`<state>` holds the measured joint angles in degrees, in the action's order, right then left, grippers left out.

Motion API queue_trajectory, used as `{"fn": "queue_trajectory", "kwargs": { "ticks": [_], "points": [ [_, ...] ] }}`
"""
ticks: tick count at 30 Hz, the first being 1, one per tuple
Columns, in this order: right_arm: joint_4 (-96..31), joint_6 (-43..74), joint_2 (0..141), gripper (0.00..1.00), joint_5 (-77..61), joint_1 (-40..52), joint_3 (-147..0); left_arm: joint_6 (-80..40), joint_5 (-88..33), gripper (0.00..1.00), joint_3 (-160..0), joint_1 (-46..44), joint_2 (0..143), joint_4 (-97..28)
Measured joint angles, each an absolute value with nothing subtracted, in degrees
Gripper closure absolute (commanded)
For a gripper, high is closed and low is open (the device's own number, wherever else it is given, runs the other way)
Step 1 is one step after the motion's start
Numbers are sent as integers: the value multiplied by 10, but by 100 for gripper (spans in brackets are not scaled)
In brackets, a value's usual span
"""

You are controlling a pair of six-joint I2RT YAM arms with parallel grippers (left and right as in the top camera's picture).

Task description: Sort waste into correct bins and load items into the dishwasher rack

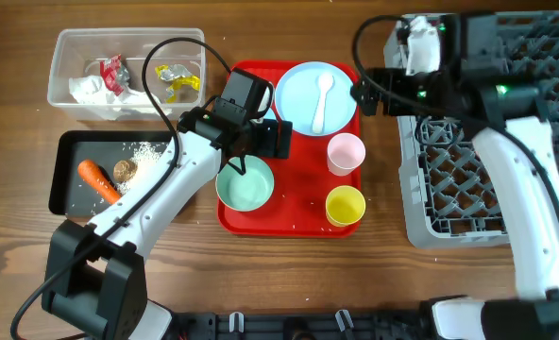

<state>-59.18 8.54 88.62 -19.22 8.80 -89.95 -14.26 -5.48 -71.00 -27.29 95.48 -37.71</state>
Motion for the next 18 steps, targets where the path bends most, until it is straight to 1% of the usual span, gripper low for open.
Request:
{"fn": "queue_trajectory", "kwargs": {
  "ticks": [2, 4, 5, 6, 8, 14, 18],
  "points": [
    [-627, 81, 926, 23, -185, 88, -902, -143, -55, 0, -710, -273, 955, -382],
    [-654, 78, 970, 45, -173, 88, -902, -143, -55, 0, -710, -273, 955, -383],
    [-659, 77, 983, 53, -169, 88, -901, -143, -55, 0, -710, -273, 955, -383],
    [-660, 74, 988, 57, -164, 88, -898, -143, -55, 0, -710, -273, 955, -383],
    [-660, 77, 988, 58, -153, 88, -869, -143, -55, 0, -710, -273, 955, -384],
    [-618, 77, 992, 58, -147, 88, -795, -143, -55, 0, -710, -273, 955, -384],
    [-566, 80, 993, 62, -147, 88, -749, -143, -55, 0, -710, -273, 955, -384]
  ]
}}
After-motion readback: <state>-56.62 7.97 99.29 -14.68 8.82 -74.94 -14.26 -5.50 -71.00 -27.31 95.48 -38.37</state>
